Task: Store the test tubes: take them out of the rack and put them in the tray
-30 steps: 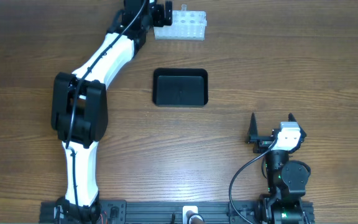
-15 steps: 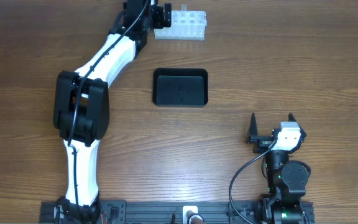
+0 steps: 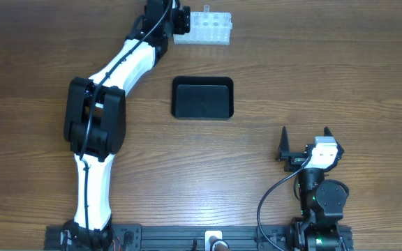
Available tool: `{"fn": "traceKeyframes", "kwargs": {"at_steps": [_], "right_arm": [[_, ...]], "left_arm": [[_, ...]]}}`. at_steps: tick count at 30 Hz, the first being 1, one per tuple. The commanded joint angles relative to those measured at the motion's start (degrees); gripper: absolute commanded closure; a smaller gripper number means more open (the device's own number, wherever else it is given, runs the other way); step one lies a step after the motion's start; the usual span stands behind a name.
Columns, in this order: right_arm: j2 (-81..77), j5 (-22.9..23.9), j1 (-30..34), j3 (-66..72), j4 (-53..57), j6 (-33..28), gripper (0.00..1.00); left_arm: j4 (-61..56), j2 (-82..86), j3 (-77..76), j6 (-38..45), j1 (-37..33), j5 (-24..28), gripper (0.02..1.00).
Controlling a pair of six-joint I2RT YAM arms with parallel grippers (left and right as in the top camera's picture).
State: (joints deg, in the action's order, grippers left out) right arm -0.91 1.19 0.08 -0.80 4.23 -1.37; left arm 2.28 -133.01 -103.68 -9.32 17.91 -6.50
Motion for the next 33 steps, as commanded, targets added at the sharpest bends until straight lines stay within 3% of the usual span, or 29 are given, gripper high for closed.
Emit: {"fn": "traceKeyframes", "kwargs": {"at_steps": [1,14,33], "right_arm": [[0.59,0.11,0.22,0.5,-0.13,-0.02,0.009],[0.59,0.11,0.22,0.5,-0.13,0.0,0.007],[0.59,0.11,0.22,0.5,-0.13,0.0,0.007]], "left_arm": [[-0.33,-0.83,-1.73,0.59,0.61,-0.63,0.329],[-0.26,-0.83,-1.73,0.59,1.49,-0.63,0.518],[0.79,-0.83,-1.73,0.59,1.49,-0.68,0.706]]}}
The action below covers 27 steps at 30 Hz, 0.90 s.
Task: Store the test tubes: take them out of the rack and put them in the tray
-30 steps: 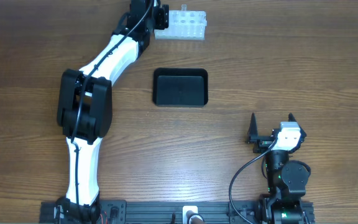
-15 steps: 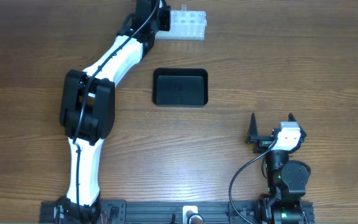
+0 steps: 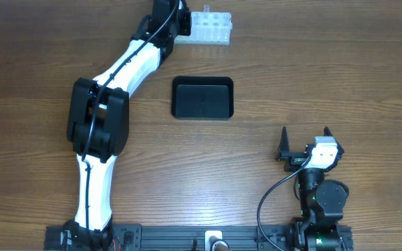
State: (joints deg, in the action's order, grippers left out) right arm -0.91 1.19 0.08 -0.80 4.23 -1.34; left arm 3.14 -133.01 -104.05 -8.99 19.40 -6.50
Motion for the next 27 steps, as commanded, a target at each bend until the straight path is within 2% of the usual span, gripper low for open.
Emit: {"fn": "traceKeyframes", "kwargs": {"at_steps": [1,10,27], "right_arm": [[0.59,0.11,0.22,0.5,-0.13,-0.02,0.009],[0.59,0.11,0.22,0.5,-0.13,-0.02,0.009],[0.59,0.11,0.22,0.5,-0.13,-0.02,0.007]], "left_arm": [[-0.07,-0.83,-1.36,0.26,0.0,-0.7,0.72],[-0.07,-0.83,-1.36,0.26,0.0,-1.6,0.877],[-0.07,-0.59,-1.36,0.31,0.0,-1.97,0.952]]}}
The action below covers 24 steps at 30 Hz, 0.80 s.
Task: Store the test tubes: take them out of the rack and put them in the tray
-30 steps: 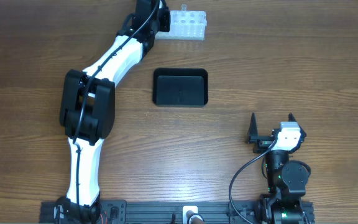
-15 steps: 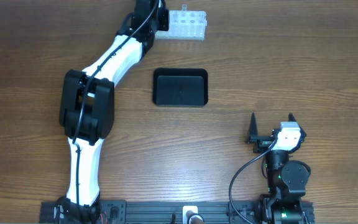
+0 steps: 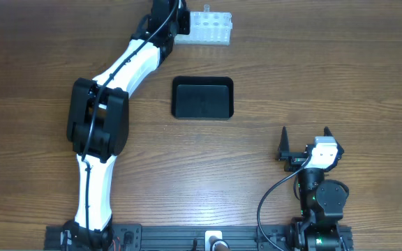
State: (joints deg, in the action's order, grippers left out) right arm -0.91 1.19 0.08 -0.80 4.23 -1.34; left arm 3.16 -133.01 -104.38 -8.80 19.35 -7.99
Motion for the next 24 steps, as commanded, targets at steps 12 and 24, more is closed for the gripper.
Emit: {"fn": "traceKeyframes", "kwargs": {"at_steps": [12,24], "right_arm": [[0.59,0.11,0.22,0.5,-0.13,-0.02,0.009],[0.59,0.11,0.22,0.5,-0.13,-0.04,0.007]], "left_arm": [[0.28,11.54,-1.03,4.28,0.09,-0.59,0.967],[12.5,28.92,-1.03,3.37,3.19,-0.07,0.976]]}}
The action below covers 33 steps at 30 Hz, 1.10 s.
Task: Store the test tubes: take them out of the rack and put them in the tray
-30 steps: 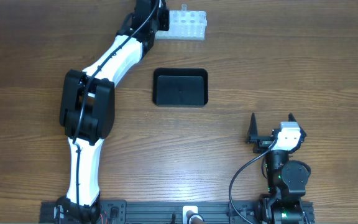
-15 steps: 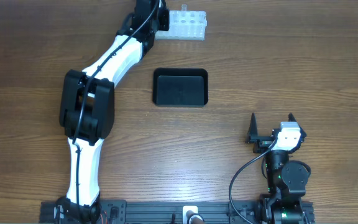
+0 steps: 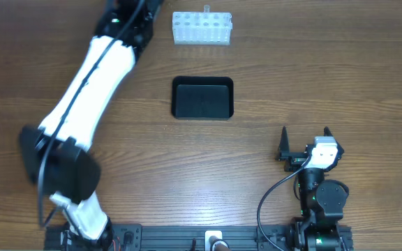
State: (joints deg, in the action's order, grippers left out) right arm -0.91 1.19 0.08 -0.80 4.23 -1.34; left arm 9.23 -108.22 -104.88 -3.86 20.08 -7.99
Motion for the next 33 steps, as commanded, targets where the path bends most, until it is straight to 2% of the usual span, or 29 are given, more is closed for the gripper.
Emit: {"fn": "traceKeyframes", "kwargs": {"at_steps": [1,7,11,16,33], "right_arm": [[0.59,0.11,0.22,0.5,-0.13,-0.02,0.007],[0.59,0.11,0.22,0.5,-0.13,-0.02,0.009],[0.59,0.11,0.22,0.5,-0.13,-0.02,0.007],[0.59,0.11,0.22,0.5,-0.13,-0.02,0.009],[0.59,0.11,0.22,0.5,-0.13,-0.02,0.009]], "left_arm": [[10.93,5.03,-0.5,-4.02,3.28,-0.07,0.978],[30.97,4.17,2.23,-20.04,7.04,-3.98,0.976],[31.34,1.73,8.92,-25.68,9.03,-6.27,0.978],[30.53,-2.16,13.14,-26.64,9.44,-6.4,0.976],[33.33,-8.94,13.49,-25.11,10.54,-6.62,0.956]]}}
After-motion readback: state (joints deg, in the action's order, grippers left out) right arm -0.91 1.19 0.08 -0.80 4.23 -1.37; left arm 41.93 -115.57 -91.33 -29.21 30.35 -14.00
